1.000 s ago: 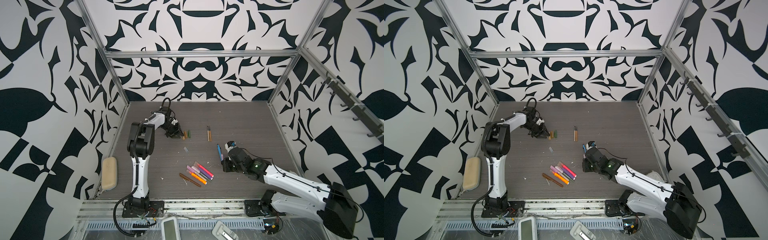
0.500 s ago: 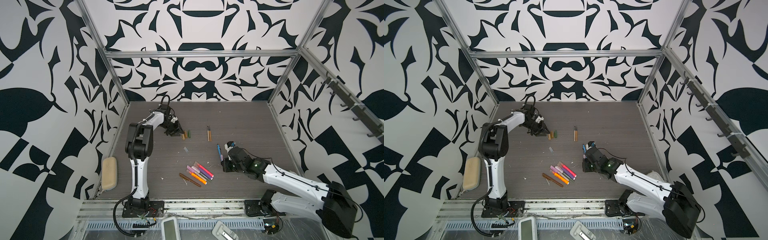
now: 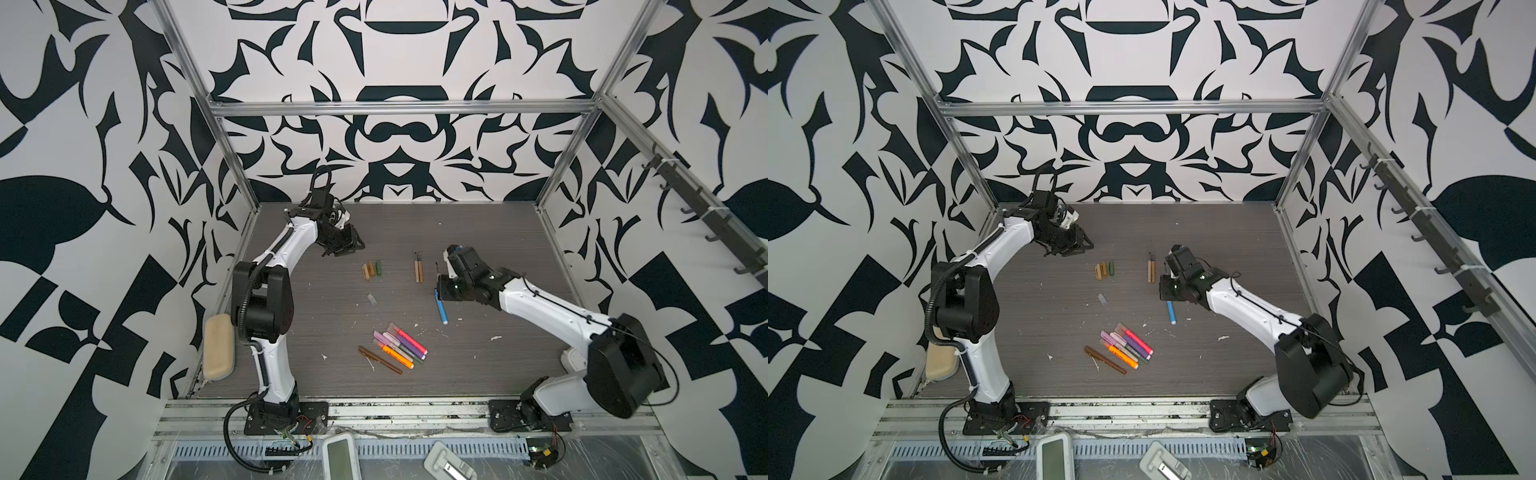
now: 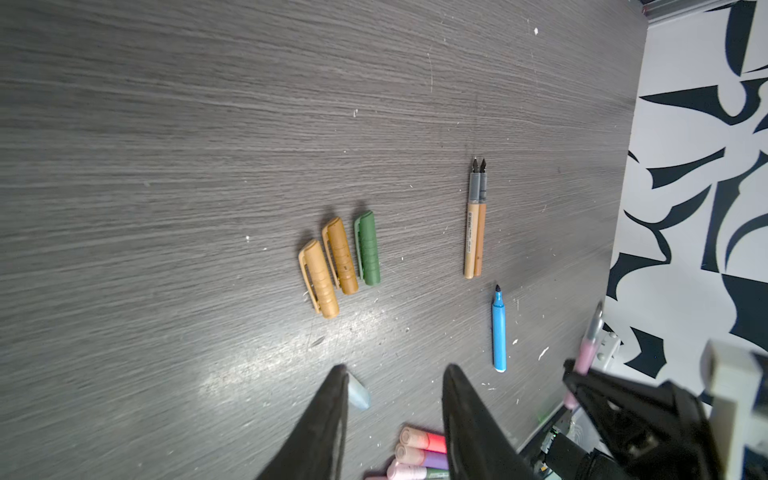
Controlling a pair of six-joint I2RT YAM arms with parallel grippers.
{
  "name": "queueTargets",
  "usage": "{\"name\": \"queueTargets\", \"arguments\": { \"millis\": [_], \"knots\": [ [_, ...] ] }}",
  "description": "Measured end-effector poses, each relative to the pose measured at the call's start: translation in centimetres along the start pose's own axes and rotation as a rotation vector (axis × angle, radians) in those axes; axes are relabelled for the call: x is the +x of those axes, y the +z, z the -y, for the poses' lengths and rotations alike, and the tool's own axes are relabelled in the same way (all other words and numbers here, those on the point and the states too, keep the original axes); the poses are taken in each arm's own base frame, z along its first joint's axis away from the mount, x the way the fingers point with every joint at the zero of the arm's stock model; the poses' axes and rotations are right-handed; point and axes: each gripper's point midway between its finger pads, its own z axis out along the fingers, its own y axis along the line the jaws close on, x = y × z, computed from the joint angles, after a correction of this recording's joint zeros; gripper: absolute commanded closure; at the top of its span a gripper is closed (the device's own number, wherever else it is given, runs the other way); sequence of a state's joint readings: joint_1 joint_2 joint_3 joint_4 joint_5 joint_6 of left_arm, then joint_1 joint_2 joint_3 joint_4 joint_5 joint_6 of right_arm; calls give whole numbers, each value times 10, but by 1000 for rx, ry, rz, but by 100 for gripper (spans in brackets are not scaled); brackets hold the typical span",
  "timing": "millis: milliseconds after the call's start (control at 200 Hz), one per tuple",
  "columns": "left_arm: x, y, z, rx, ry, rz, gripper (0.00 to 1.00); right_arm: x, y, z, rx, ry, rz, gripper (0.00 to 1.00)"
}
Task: Open the pen caps
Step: 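Carry the uncapped pink pen beside the tan pens and open the right gripper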
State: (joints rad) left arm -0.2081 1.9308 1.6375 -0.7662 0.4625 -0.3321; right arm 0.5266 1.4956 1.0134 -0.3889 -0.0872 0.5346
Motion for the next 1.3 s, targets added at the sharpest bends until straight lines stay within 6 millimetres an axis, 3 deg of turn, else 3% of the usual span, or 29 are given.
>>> {"name": "queueTargets", "arguments": {
  "millis": [210, 355, 525, 1060, 1305],
  "knots": [
    [0, -7, 3, -5, 8, 16, 59, -34, 44, 6, -89, 49, -54, 100],
    [0, -19, 11, 8, 25, 43, 59, -42, 73, 9, -111, 53, -90, 100],
    [1, -23, 15, 23, 30, 48, 59, -51, 93, 7, -126, 45, -100, 100],
    [0, -23, 19, 47, 26, 47, 59, -46, 117, 25, -125, 86, -141, 100],
    [0, -23, 20, 49, 27, 50, 59, -46, 119, 25, -153, 99, -149, 75]
  ]
}}
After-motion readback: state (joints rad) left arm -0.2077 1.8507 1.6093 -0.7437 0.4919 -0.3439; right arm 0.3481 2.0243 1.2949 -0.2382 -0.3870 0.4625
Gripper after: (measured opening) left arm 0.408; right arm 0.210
